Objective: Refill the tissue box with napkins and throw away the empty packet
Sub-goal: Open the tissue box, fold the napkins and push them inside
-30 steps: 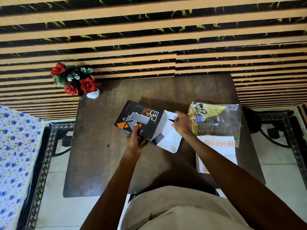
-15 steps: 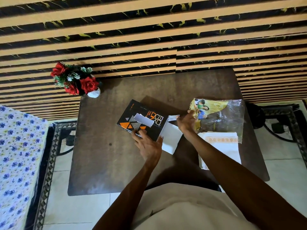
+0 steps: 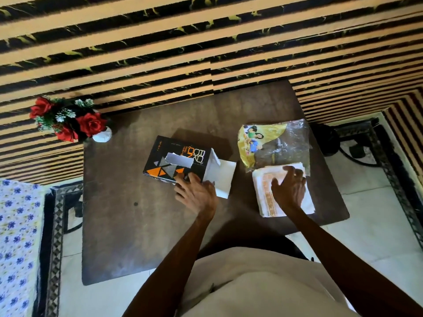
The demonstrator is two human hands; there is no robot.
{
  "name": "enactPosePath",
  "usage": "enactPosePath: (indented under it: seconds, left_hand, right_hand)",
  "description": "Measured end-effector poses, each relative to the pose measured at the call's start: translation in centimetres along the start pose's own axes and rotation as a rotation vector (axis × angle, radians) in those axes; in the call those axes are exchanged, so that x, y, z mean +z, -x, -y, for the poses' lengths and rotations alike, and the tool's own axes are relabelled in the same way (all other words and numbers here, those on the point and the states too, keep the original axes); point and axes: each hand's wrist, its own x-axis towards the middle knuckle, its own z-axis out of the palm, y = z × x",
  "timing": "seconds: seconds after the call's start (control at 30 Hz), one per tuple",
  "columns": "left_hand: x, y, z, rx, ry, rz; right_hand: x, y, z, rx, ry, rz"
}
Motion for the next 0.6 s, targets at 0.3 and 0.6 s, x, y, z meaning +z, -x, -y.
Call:
enactPosePath:
  seconds: [0.3,0.6]
  left_hand:
    - [0.0,0.2,-0.4,0.180,-0.179,-0.002]
    - [-0.8,0.1,-1.7,0.396,-0.440,0.101]
  right_hand:
    - [-0.8,-5.0,-8.4,0.377,-0.177,0.369]
    - [-5.3,-4.5,-8.2,0.255,-0.529,0.723]
